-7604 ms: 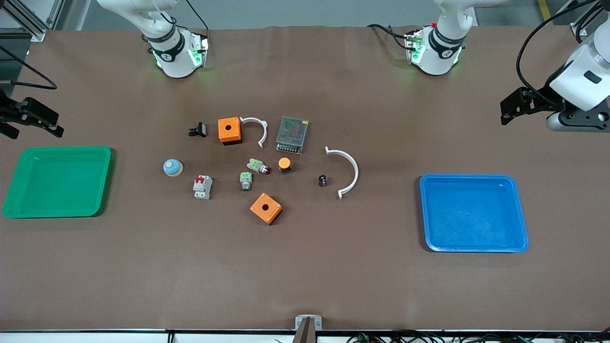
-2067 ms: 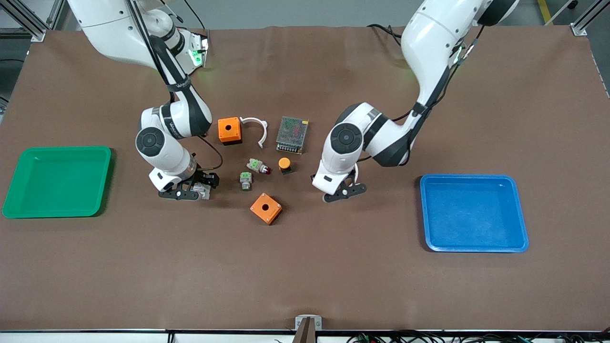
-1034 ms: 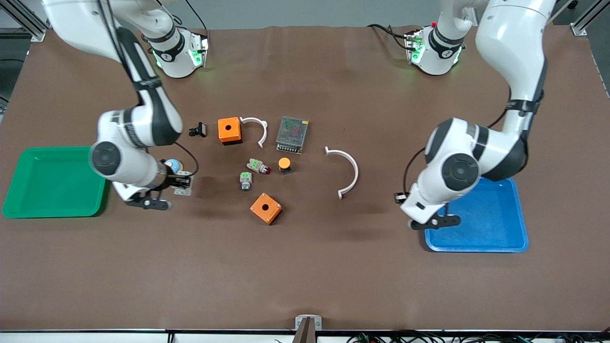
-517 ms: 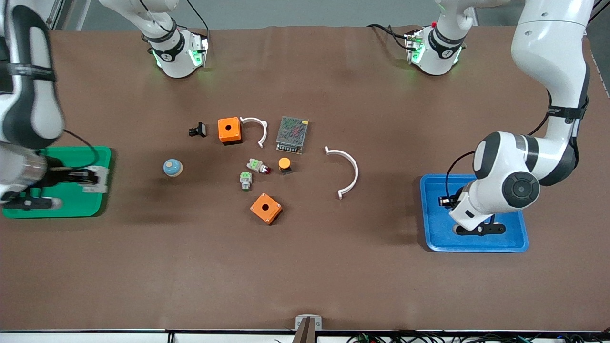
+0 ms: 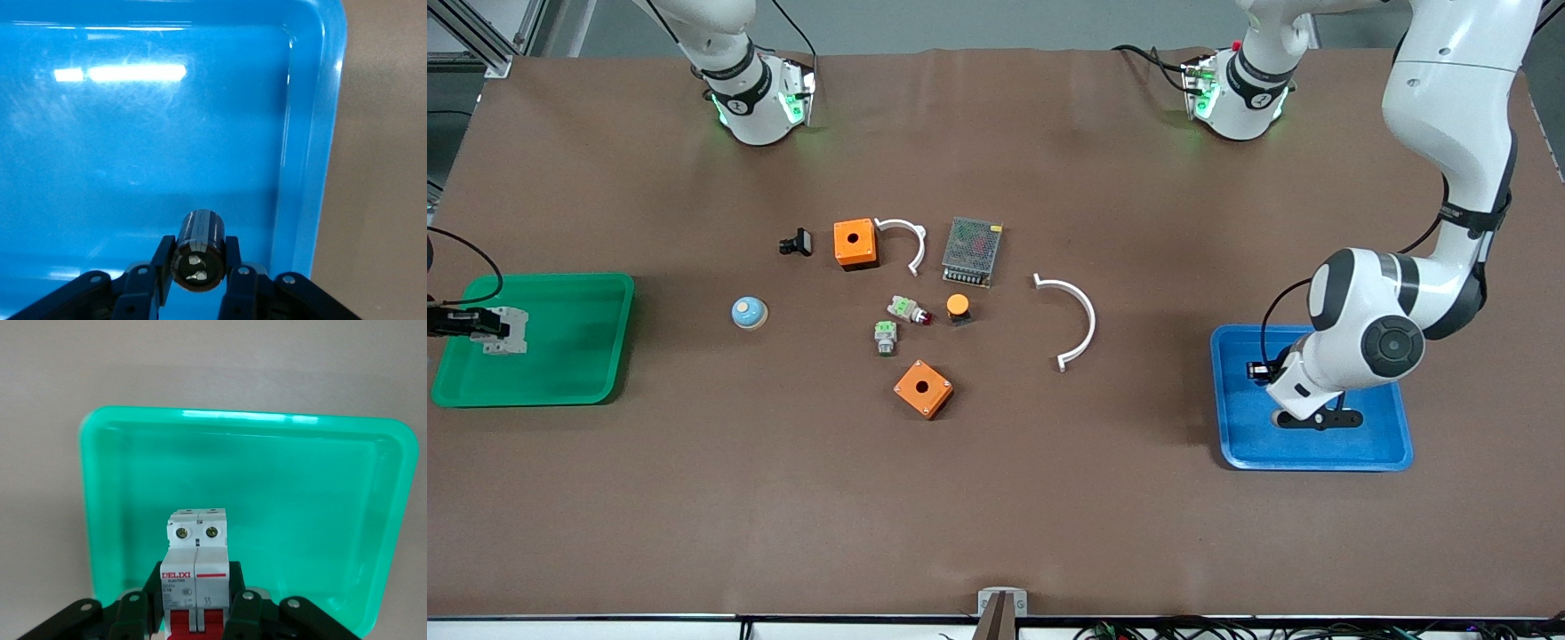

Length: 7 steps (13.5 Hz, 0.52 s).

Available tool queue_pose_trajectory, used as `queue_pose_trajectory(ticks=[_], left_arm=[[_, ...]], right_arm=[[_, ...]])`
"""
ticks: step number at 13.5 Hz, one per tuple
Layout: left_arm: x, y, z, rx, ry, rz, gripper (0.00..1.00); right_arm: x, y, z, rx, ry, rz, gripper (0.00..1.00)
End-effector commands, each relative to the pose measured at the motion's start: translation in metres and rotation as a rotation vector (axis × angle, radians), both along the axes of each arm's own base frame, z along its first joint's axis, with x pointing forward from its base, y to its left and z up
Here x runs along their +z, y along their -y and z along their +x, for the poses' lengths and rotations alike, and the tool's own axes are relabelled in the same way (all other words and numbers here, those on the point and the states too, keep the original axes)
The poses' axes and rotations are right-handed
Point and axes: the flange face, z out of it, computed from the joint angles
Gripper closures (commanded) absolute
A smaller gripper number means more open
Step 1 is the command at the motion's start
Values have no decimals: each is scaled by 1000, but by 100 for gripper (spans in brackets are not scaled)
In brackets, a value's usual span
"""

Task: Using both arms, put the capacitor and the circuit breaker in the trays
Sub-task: 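Open both grippers to release the capacitor and breaker into the trays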

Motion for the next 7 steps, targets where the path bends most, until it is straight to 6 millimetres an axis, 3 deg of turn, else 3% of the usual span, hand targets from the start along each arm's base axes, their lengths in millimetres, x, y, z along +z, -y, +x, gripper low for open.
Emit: queue_pose_trajectory(ticks=[1,3,4,5,6,7], left_arm=[[-13,-1,-13,-19,44,-7,99],[-17,-2,-14,-28,48,-10,96],[-17,-1,-14,-28,48,-10,83],[-17,-1,-14,-30,48,-10,55],[-12,-2,-13,-34,56,-11,3],[-2,-2,-12,-36,63,-9,0]], right_arm=[[-33,23,3,17,12,-19,85],[-65,31,0,7,18,-25,84],[-70,36,-4,-1,19,-26,83],[-73,38,-8,-6,14,-22,83],[-74,39,-9,-9,12,-22,82],[-74,42,-11,-14,13,-23,81]])
